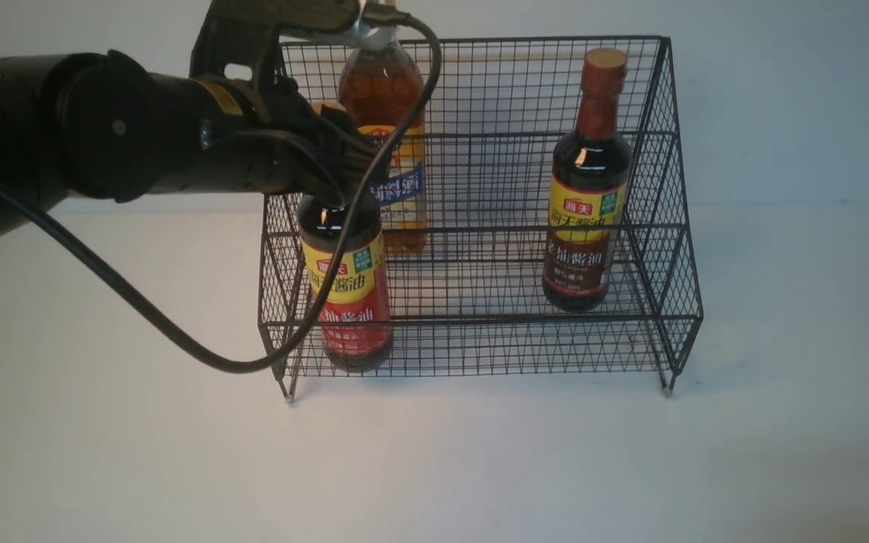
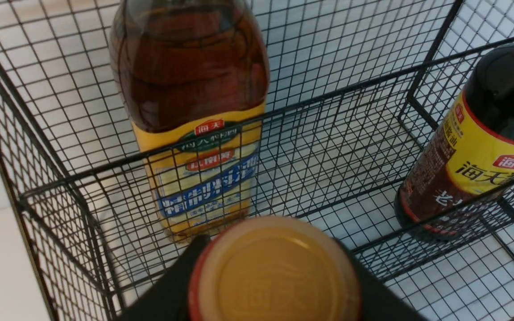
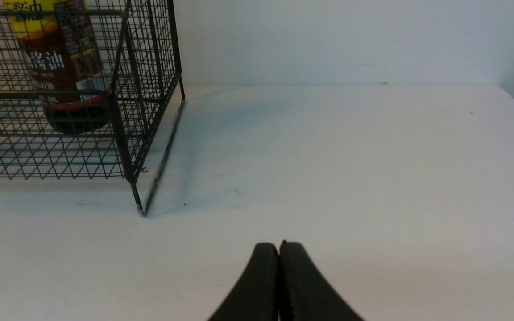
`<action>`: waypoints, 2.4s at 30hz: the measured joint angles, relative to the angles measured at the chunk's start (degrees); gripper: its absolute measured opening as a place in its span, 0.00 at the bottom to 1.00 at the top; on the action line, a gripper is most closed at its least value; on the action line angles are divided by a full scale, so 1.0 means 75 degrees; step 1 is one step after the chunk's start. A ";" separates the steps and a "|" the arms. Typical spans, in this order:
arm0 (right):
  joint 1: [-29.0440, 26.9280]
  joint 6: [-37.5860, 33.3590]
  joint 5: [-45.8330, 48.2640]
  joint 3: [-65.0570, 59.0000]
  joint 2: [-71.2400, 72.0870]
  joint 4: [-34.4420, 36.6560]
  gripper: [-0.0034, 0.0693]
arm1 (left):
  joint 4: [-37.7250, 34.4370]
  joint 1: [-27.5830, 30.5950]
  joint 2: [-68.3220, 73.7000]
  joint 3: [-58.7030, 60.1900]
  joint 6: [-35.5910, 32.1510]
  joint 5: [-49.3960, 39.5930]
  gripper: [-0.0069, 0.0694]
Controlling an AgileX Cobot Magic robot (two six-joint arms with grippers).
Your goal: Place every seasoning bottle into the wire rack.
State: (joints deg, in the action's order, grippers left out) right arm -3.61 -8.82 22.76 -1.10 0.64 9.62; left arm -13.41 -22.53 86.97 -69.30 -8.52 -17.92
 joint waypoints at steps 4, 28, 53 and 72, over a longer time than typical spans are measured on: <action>0.0000 0.0000 0.0000 0.0000 0.0000 0.0000 0.03 | -0.0066 0.0000 0.0000 0.0000 0.0000 -0.0022 0.44; 0.0000 0.0000 0.0000 0.0000 0.0000 0.0000 0.03 | -0.0548 0.0014 -0.0328 -0.0060 -0.0010 0.0243 0.69; 0.0000 0.0000 0.0000 0.0000 0.0000 0.0000 0.03 | 0.0566 0.0014 -0.5999 -0.0077 -0.0288 -0.3096 0.08; 0.0000 0.0000 0.0000 0.0000 0.0000 0.0000 0.03 | 0.0750 0.0014 -0.6734 -0.0110 -0.0351 -0.3415 0.08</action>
State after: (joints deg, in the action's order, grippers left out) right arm -3.61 -8.82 22.76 -1.10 0.64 9.62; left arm -7.79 -22.42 36.47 -70.13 -11.15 -43.53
